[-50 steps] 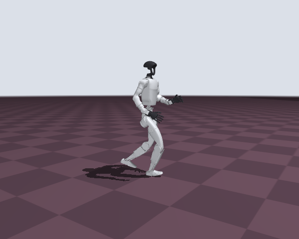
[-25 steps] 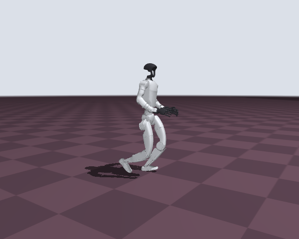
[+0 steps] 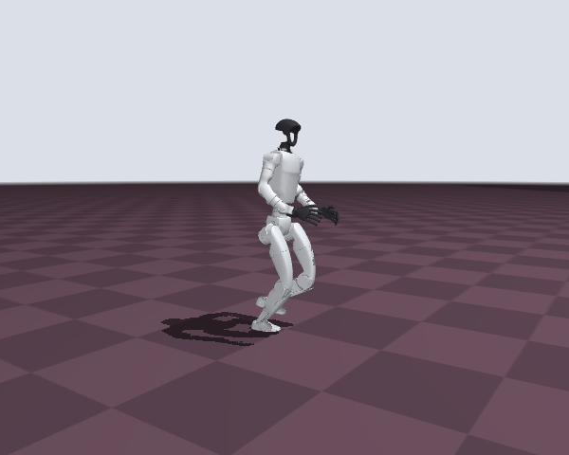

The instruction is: Run

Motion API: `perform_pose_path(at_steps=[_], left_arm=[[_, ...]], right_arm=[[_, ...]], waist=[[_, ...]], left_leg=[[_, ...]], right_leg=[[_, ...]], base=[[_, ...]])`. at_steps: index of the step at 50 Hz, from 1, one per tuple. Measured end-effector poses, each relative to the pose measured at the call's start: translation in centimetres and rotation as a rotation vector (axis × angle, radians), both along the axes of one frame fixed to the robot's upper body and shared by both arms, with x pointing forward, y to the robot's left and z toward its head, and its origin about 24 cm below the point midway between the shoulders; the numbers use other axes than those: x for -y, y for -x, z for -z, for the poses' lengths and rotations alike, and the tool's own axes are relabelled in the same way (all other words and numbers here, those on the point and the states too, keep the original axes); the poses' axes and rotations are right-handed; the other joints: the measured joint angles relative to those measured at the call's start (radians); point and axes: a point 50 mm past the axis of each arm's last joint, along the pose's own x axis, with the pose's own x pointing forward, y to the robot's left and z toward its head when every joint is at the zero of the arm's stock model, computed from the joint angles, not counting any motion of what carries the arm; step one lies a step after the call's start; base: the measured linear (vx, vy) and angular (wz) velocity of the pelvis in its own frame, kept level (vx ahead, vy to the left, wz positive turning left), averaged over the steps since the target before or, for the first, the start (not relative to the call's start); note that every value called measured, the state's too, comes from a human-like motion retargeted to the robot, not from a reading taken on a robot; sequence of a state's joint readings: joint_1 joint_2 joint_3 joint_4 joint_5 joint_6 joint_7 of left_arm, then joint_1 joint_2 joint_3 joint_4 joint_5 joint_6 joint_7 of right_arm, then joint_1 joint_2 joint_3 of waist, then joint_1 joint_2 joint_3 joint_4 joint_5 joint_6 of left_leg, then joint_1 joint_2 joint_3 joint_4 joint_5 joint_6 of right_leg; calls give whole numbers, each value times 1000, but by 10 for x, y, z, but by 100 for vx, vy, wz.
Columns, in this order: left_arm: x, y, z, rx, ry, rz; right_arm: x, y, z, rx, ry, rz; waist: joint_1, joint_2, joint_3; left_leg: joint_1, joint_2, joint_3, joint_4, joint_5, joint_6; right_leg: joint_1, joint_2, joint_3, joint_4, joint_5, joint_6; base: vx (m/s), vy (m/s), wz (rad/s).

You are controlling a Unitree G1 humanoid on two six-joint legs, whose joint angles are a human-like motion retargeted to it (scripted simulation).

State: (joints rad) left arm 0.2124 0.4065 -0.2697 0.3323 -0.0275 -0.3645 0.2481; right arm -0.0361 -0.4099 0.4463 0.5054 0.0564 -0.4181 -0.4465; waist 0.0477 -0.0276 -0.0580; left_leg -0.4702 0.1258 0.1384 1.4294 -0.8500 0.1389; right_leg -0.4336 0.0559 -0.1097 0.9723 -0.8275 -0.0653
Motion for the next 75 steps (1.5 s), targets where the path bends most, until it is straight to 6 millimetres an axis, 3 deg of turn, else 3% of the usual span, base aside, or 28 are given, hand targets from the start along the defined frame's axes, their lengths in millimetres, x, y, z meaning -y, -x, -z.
perform_pose_path(at_steps=[5,8,11,15,20,24,27,30,33,36,40,45,47,50,52,55,58,62,68,71,75], left_arm=[[-27,45,12,-134,4,-68],[-29,52,11,-129,0,-93],[-27,36,1,-44,-43,-104],[-17,-19,-26,166,-118,-126],[5,-65,-66,372,-70,-77],[25,-76,-86,473,-39,32],[34,-72,-87,487,-32,86],[38,-61,-74,429,-26,108],[35,-47,-51,311,-41,103],[28,-30,-33,208,-62,102],[4,3,-22,105,-63,78],[-19,41,-13,-11,-55,23],[-23,47,-13,-22,-53,-3],[-23,46,-15,-1,-66,-21],[-20,35,-18,42,-85,-31],[-14,2,-26,140,-115,-48],[-4,-31,-41,243,-105,-59],[9,-61,-66,372,-77,-34],[20,-85,-102,531,-79,26],[20,-86,-103,538,-71,24],[21,-77,-94,506,-52,33]], right_arm=[[-21,-13,-38,147,-129,-108],[-26,-5,-39,154,-154,-148],[-22,11,-19,67,-119,-117],[-6,36,24,-111,-40,-3],[31,84,61,-348,11,106],[50,113,71,-450,27,169],[52,119,70,-445,15,198],[45,102,60,-357,-10,196],[33,63,36,-196,-17,139],[14,18,1,-7,-26,50],[-12,-15,-42,179,-96,-55],[-31,-16,-68,271,-175,-170],[-34,-13,-70,276,-177,-204],[-36,-4,-58,233,-156,-216],[-33,5,-39,157,-125,-186],[-23,18,-5,17,-83,-100],[-4,41,27,-131,-57,-8],[26,78,53,-293,-25,106],[57,116,66,-410,-13,241],[62,123,67,-422,-31,284],[60,122,61,-377,-75,309]], waist=[[32,-119,-48],[14,-151,-59],[-44,-186,-52],[-155,-225,-50],[-202,-111,-39],[-196,3,-48],[-190,25,-58],[-167,40,-47],[-120,55,0],[-64,50,20],[0,-13,-10],[41,-103,-70],[37,-127,-76],[21,-151,-68],[-10,-174,-54],[-75,-205,-45],[-126,-185,-43],[-168,-118,-43],[-207,-59,-36],[-211,-39,-23],[-195,37,-23]], left_leg=[[-145,-194,61,-489,22,13],[-143,-280,59,-560,21,39],[-115,-345,61,-471,-17,101],[-6,-420,50,-551,-23,116],[287,-349,10,-808,28,0],[403,-221,3,-833,98,-100],[426,-170,-1,-711,138,-131],[414,-104,-11,-468,141,-129],[314,-16,-15,-115,144,-91],[121,32,-14,93,61,-18],[-110,-35,22,-44,-8,31],[-172,-224,56,-595,47,4],[-161,-285,45,-667,56,16],[-161,-327,39,-532,26,67],[-149,-355,43,-446,-11,107],[-97,-401,39,-456,-23,123],[27,-405,16,-561,-23,92],[207,-358,-14,-728,1,19],[387,-297,-12,-855,22,-41],[436,-261,-16,-808,25,-61],[414,-140,-45,-605,80,-125]], right_leg=[[171,-113,40,-113,188,158],[203,-176,46,31,263,215],[137,-276,42,321,298,231],[-104,-412,66,602,245,179],[-273,-349,2,388,142,129],[-283,-180,-51,26,127,130],[-275,-113,-33,-36,122,114],[-240,-58,-28,63,98,55],[-188,-6,-26,166,26,-10],[-114,12,-18,143,-19,-24],[26,-23,21,-17,50,56],[186,-123,34,-127,273,208],[216,-168,30,-56,318,238],[220,-238,18,147,349,253],[176,-308,6,328,356,242],[33,-416,5,532,313,185],[-105,-443,1,549,216,136],[-227,-380,-35,353,128,122],[-298,-251,-16,80,80,130],[-266,-202,-3,93,104,119],[-188,-65,-20,33,160,106]], base=[[3,5,9],[0,2,1],[-5,2,7],[-4,2,3],[6,1,-58],[6,-6,-50],[-1,-8,-26],[-3,-7,-24],[-6,-5,-23],[-2,-1,-5],[0,0,0],[5,7,18],[1,3,7],[0,0,0],[-3,1,2],[-4,2,5],[0,2,-20],[2,-1,-41],[1,-3,-19],[1,-2,-6],[4,-6,-26]])
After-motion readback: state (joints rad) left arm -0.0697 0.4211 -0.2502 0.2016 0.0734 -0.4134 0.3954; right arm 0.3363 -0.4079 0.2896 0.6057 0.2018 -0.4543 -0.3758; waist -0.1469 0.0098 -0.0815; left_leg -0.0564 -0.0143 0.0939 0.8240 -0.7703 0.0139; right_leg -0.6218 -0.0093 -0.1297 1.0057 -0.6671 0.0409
